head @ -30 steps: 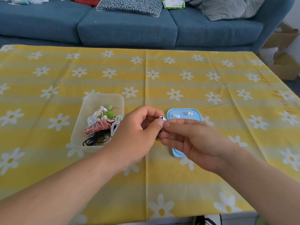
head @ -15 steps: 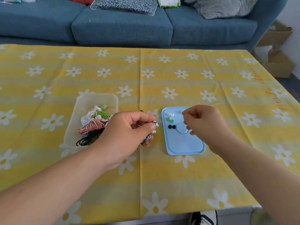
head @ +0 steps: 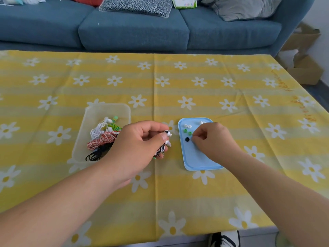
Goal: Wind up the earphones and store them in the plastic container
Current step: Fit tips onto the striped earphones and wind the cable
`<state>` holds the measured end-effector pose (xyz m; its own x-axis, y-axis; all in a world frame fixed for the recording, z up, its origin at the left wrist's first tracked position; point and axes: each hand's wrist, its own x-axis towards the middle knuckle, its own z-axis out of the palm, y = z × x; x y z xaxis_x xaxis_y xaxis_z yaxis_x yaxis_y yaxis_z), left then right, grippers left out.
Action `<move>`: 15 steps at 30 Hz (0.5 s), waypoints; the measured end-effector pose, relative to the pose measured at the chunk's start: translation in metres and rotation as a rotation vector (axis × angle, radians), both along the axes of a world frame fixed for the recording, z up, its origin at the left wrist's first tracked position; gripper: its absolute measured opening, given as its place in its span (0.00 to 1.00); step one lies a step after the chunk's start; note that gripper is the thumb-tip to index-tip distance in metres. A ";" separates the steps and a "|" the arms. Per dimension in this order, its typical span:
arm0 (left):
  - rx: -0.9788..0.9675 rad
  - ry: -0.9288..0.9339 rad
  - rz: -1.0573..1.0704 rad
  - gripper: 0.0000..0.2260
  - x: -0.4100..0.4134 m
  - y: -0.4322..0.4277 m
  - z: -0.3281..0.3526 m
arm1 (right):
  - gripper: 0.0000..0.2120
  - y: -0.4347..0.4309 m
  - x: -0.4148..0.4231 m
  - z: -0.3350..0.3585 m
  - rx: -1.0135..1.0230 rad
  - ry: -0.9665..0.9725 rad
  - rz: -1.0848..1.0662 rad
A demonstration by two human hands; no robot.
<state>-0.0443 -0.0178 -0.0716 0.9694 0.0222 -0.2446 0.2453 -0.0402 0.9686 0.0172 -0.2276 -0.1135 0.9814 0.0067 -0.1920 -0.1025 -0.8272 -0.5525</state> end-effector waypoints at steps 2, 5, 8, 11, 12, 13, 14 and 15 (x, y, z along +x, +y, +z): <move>-0.017 0.001 0.007 0.06 0.001 0.001 0.001 | 0.04 -0.001 -0.001 0.004 0.015 -0.036 -0.009; -0.045 0.004 0.021 0.06 0.002 0.002 0.001 | 0.03 0.005 -0.005 0.014 0.288 -0.012 -0.120; -0.062 -0.007 0.018 0.06 0.004 0.003 0.000 | 0.05 0.018 -0.013 0.031 0.858 0.204 -0.178; -0.042 -0.040 0.026 0.09 0.004 0.004 -0.001 | 0.07 0.027 -0.020 0.041 1.138 0.354 -0.127; -0.025 -0.055 0.028 0.10 0.005 0.004 -0.002 | 0.06 0.029 -0.022 0.043 1.177 0.376 -0.125; -0.008 -0.070 0.032 0.11 0.005 0.004 -0.003 | 0.06 0.030 -0.022 0.044 1.207 0.392 -0.129; 0.014 -0.089 0.036 0.10 0.005 0.004 -0.004 | 0.06 0.031 -0.022 0.045 1.233 0.406 -0.135; 0.046 -0.114 0.036 0.09 0.006 0.004 -0.005 | 0.07 0.032 -0.022 0.045 1.255 0.419 -0.140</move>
